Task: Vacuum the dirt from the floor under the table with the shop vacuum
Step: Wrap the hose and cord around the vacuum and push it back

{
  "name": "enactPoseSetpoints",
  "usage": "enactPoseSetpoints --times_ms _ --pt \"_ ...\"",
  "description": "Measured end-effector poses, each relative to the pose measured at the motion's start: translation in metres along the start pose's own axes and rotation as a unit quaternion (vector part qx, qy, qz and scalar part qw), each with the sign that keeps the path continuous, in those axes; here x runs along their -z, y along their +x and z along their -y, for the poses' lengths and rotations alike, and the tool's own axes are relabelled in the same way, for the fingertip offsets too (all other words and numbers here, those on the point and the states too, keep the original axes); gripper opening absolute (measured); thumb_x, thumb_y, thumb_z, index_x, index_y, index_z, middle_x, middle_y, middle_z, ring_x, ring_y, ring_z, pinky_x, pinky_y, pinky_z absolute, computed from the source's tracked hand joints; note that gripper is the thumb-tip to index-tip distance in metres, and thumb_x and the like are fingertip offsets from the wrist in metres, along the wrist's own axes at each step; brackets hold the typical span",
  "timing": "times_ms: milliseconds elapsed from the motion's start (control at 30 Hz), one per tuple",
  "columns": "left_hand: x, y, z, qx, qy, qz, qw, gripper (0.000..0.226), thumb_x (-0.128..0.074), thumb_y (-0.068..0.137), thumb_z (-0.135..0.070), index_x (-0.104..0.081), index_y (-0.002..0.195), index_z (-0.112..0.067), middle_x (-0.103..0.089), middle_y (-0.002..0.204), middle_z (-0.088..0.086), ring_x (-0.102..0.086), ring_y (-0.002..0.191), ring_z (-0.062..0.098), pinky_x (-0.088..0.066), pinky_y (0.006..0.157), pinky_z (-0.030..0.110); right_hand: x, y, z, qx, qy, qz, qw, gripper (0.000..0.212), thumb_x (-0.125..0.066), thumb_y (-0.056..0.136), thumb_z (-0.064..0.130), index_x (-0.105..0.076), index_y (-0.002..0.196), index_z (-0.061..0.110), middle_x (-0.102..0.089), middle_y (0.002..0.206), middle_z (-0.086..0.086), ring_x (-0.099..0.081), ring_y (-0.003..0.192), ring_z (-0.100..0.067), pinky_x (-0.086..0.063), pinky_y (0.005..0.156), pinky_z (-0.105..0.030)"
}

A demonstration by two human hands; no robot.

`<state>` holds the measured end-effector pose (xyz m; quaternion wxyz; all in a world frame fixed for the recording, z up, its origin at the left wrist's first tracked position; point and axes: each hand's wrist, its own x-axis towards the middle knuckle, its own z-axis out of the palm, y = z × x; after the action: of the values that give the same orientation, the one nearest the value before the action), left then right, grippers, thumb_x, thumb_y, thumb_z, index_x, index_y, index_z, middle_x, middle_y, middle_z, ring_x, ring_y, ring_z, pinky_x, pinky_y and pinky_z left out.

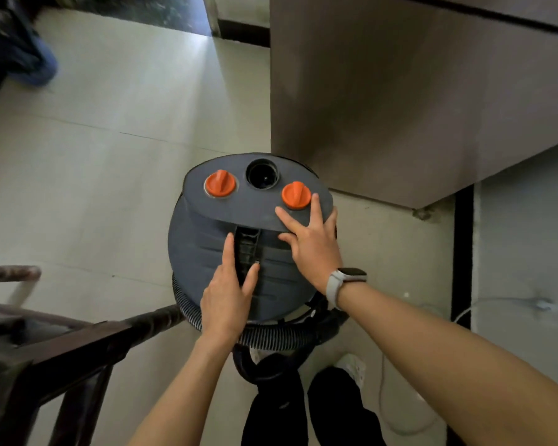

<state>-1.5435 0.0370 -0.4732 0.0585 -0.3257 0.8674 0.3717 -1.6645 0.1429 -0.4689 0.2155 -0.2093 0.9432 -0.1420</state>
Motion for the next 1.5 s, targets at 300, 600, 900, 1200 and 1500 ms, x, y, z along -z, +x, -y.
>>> enactPoseSetpoints --times_ms 300,600,900,1200,1500 --pt "0.056 0.065 0.028 0.075 0.024 -0.043 0.996 0.066 -0.038 0.098 -0.04 0.001 0.151 -0.029 -0.052 0.129 0.015 -0.055 0.107 0.041 -0.043 0.089 0.048 -0.006 0.081 0.085 0.061 -0.032 0.041 0.997 0.053 -0.041 0.1 0.034 -0.018 0.146 0.046 0.01 0.158 -0.015 0.005 0.138 -0.055 -0.023 0.112 -0.05" --pt "0.102 0.146 0.035 0.1 0.075 -0.043 0.991 0.065 -0.028 0.1 -0.041 0.009 0.151 -0.027 -0.047 0.12 0.014 -0.056 0.096 0.039 -0.04 0.074 0.041 0.005 0.168 0.138 0.167 -0.195 0.002 0.966 0.057 -0.035 0.098 0.043 -0.006 0.148 0.044 0.012 0.157 -0.018 0.007 0.14 -0.05 -0.001 0.109 -0.065" --pt "0.142 0.255 0.018 0.056 0.126 -0.032 0.99 0.064 -0.028 0.1 -0.044 0.007 0.151 -0.027 -0.049 0.12 0.012 -0.058 0.095 0.039 -0.043 0.076 0.042 0.032 0.272 0.155 0.191 -0.19 0.014 0.963 0.058 -0.036 0.101 0.032 -0.004 0.148 0.043 0.02 0.155 -0.019 0.002 0.141 -0.051 -0.003 0.112 -0.061" --pt "0.169 0.376 -0.009 0.037 0.134 -0.037 0.99 0.066 -0.028 0.099 -0.046 0.008 0.151 -0.027 -0.051 0.114 0.012 -0.06 0.091 0.039 -0.045 0.074 0.044 0.068 0.388 0.174 0.174 -0.182 0.007 0.968 0.06 -0.036 0.101 0.029 -0.002 0.148 0.043 0.02 0.155 -0.018 0.004 0.141 -0.049 -0.004 0.113 -0.061" --pt "0.198 0.491 -0.033 -0.018 0.119 -0.009 0.993 0.066 -0.03 0.099 -0.045 0.007 0.151 -0.029 -0.05 0.115 0.011 -0.059 0.092 0.037 -0.046 0.076 0.042 0.105 0.484 0.189 0.128 -0.143 -0.001 0.981 0.059 -0.039 0.1 0.026 -0.008 0.149 0.039 0.017 0.155 -0.02 0.006 0.141 -0.049 0.002 0.112 -0.059"
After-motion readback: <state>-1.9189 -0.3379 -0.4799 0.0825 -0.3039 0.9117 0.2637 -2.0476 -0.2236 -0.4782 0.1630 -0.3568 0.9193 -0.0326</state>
